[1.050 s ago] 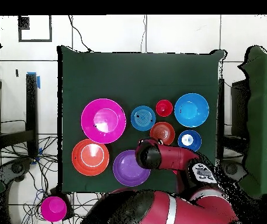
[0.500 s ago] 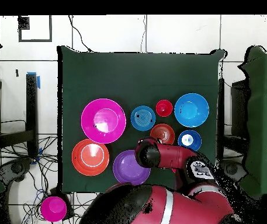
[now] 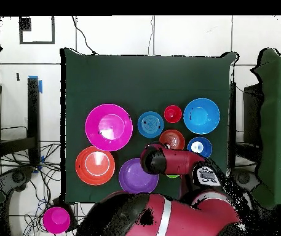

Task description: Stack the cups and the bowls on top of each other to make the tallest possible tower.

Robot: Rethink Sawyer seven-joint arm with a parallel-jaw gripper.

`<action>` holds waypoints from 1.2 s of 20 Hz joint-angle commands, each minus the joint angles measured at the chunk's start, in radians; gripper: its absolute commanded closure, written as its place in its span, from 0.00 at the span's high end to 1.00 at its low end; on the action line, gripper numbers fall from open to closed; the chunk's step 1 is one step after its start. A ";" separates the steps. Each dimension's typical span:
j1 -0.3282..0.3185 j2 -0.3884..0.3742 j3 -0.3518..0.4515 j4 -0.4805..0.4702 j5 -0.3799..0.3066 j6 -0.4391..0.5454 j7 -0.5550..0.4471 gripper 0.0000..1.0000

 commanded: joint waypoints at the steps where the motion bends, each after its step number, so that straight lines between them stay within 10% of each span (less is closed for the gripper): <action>1: 0.039 0.064 0.044 -0.097 -0.048 -0.017 0.072 0.00; 24: 0.103 -0.019 -0.015 -0.100 -0.027 0.066 0.064 0.00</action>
